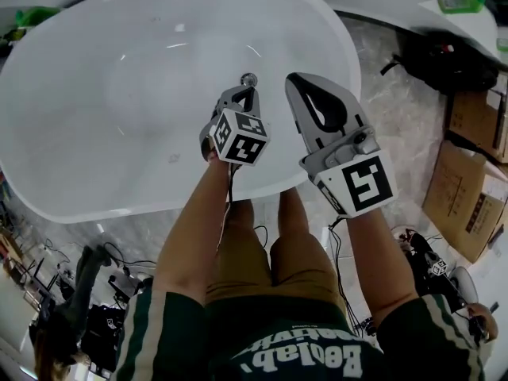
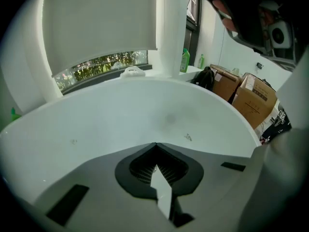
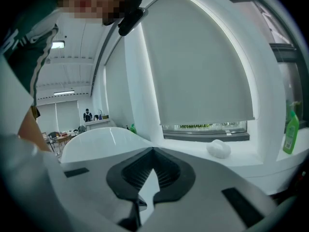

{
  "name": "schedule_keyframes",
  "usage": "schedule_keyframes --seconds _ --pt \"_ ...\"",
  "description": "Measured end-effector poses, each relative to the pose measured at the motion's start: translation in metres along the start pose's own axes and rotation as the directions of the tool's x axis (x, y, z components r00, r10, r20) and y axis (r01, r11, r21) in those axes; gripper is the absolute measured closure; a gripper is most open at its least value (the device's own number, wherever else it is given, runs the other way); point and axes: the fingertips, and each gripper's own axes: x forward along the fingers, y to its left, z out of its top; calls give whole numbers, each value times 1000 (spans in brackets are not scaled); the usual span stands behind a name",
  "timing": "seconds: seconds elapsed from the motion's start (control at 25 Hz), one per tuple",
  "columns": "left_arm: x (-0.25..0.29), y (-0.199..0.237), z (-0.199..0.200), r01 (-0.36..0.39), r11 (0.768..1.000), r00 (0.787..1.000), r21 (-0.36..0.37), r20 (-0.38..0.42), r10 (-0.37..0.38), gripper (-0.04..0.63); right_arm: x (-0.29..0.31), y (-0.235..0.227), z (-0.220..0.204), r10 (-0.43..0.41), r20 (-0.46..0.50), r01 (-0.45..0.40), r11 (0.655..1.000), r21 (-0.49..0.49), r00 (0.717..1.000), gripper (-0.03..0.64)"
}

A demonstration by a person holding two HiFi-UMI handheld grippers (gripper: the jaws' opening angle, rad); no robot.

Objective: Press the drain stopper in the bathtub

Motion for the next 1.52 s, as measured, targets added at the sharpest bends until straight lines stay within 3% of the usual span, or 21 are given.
schedule_keyframes --seconds 0.2,0.52,0.8,1.0,1.28,1.52 --pt "-65 -11 27 -8 1000 999 6 39 8 589 -33 10 39 22 -5 -22 999 -33 1000 606" --pt "-163 -38 95 -28 1000 983 -2 180 28 589 -76 13 92 45 6 -44 997 -69 999 606" --pt "-240 -64 159 -65 991 958 116 286 30 589 -113 24 140 75 35 -73 995 -75 997 606" --pt "-301 -43 189 -129 986 921 109 381 78 589 -117 37 188 96 63 -88 989 -123 993 606" --pt "-381 -37 209 -183 982 876 43 461 143 589 -129 55 237 149 125 -126 976 -179 981 606" --pt "-440 -44 229 -223 974 821 29 544 172 589 -139 83 269 204 174 -164 962 -217 963 606"
